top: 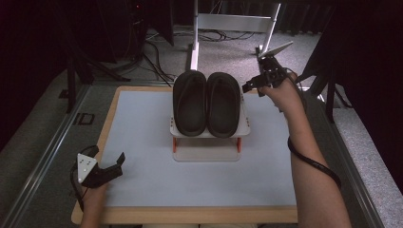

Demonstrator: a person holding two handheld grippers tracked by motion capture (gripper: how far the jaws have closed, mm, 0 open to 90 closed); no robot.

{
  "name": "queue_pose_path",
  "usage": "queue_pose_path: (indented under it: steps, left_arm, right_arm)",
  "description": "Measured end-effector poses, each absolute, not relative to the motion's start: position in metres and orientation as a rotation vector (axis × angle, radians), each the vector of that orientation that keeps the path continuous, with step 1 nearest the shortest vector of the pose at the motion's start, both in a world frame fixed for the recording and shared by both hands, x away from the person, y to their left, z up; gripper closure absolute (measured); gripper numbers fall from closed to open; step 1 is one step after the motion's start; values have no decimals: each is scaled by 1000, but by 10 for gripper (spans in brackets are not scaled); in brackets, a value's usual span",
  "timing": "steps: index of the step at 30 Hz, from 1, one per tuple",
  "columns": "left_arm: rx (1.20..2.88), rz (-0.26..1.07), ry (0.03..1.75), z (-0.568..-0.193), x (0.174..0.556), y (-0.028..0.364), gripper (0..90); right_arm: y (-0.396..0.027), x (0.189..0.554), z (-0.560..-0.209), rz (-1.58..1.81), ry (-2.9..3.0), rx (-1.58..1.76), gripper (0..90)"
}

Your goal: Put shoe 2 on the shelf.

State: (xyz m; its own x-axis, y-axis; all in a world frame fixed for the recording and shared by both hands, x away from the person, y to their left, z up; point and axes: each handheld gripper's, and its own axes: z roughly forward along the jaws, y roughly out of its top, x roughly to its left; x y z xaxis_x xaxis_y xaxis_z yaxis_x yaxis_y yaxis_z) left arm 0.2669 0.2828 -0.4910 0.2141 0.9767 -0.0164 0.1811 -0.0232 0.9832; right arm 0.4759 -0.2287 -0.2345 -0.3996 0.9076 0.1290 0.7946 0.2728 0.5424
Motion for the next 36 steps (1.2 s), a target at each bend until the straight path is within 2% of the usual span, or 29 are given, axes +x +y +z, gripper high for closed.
queue_pose_path:
  steps: [19, 36]
  left_arm:
    - [1438, 955, 1178, -491, 267, 283, 15]
    - [1435, 957, 1177, -491, 267, 283, 16]
  right_arm:
    - [-281, 465, -279, 832, 2295, 1605, 192]
    - [-322, 443, -355, 908, 2253, 1584, 191]
